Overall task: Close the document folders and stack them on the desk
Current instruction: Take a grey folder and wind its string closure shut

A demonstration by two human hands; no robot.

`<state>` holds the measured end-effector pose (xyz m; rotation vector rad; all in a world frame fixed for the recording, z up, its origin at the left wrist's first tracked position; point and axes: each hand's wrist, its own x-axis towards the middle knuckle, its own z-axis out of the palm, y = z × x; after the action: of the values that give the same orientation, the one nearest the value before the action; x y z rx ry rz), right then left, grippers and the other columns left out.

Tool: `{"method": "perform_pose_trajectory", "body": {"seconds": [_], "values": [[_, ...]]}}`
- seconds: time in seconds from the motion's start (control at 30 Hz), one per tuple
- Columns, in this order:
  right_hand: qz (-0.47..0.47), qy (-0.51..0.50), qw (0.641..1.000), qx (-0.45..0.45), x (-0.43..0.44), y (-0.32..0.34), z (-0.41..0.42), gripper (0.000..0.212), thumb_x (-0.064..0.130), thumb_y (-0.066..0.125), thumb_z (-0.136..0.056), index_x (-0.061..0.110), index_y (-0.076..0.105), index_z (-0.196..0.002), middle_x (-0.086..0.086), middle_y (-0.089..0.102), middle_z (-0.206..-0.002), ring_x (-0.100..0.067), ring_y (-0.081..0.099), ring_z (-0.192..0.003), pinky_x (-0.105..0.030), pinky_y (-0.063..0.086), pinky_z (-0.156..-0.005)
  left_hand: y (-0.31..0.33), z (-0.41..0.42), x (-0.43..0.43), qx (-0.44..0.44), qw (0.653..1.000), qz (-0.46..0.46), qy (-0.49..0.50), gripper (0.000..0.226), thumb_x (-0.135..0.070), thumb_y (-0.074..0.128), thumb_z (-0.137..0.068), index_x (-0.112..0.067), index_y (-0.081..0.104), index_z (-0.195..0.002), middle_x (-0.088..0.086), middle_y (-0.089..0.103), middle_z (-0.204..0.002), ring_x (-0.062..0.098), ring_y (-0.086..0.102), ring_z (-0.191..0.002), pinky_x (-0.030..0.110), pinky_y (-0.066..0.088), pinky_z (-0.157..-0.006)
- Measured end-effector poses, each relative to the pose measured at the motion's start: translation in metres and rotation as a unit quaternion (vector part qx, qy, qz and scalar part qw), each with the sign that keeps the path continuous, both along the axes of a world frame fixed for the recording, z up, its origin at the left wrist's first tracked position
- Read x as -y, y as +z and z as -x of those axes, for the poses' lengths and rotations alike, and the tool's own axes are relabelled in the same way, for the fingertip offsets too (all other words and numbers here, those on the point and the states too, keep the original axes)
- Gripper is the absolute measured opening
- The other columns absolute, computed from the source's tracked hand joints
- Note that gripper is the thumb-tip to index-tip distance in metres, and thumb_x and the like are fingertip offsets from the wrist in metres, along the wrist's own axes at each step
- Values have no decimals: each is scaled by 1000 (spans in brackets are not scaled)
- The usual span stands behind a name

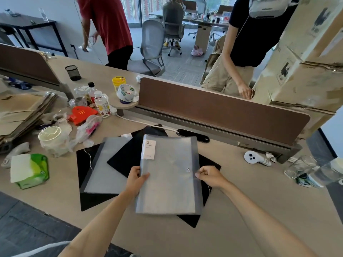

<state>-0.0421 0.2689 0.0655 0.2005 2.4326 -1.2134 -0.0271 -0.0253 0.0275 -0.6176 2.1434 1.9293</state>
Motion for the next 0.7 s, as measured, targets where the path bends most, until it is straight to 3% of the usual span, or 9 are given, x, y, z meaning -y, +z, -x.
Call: {"method": "perform_pose_trajectory", "body": {"seconds": [0.07, 0.2, 0.3, 0.37, 0.43, 0.53, 0.63, 0.7], "values": [[12, -22, 999, 40, -1, -16, -1, 4, 8, 59, -91, 11, 62, -89, -5, 64, -77, -12, 64, -64, -30, 57, -69, -14, 3, -2, 11, 1000, 13, -10, 34, -8, 64, -88, -12, 44, -114, 14, 60, -114, 29, 62, -99, 30, 52, -71], [-9, -57, 995, 87, -7, -36, -13, 9, 3, 54, -93, 6, 57, -101, -3, 62, -72, -1, 59, -43, -14, 41, -41, -37, 7, -7, 25, 997, 51, -60, 37, -5, 64, -87, -13, 44, -117, 11, 59, -114, 30, 60, -105, 39, 51, -87], [-22, -88, 991, 100, -21, -50, -22, 19, -1, 55, -91, -3, 60, -109, -5, 63, -77, -9, 61, -53, -14, 45, -49, -48, 6, -10, 8, 975, 169, -143, 57, 1, 64, -82, -14, 42, -132, 6, 52, -122, 27, 53, -115, 37, 46, -96], [-42, -115, 988, 94, -31, -57, -26, 20, 0, 56, -90, -1, 63, -109, -9, 67, -86, -13, 61, -62, -17, 49, -60, -51, 1, -14, -42, 924, 314, -214, 63, 1, 59, -79, -15, 40, -137, 5, 44, -134, 25, 43, -123, 36, 42, -99], [-69, -126, 987, 74, -40, -60, -29, 21, -3, 54, -90, 0, 65, -107, -11, 67, -87, -11, 60, -62, -15, 47, -57, -51, -7, -26, -108, 852, 414, -302, 63, -4, 55, -81, -15, 36, -140, 3, 38, -143, 25, 36, -130, 36, 38, -102], [-95, -123, 987, 51, -50, -61, -37, 29, -10, 44, -87, 1, 68, -101, -11, 65, -91, -17, 61, -71, -18, 48, -58, -55, -21, -57, -148, 774, 444, -427, 62, -16, 48, -88, -20, 27, -146, 3, 22, -155, 23, 21, -142, 36, 21, -114], [-124, -110, 986, 34, -68, -64, -49, 29, -9, 45, -84, -3, 70, -98, -14, 69, -93, -23, 64, -77, -33, 54, -69, -65, -32, -85, -116, 713, 470, -507, 66, -28, 46, -93, -31, 15, -151, 3, -1, -161, 25, 0, -148, 45, 8, -118], [-152, -43, 986, 51, -81, -65, -58, 30, -7, 47, -84, -1, 70, -102, -15, 71, -95, -24, 66, -83, -29, 51, -73, -73, -40, -92, -98, 681, 475, -548, 66, -35, 46, -94, -34, 12, -151, 2, -9, -161, 25, -7, -148, 50, 2, -117]]}}
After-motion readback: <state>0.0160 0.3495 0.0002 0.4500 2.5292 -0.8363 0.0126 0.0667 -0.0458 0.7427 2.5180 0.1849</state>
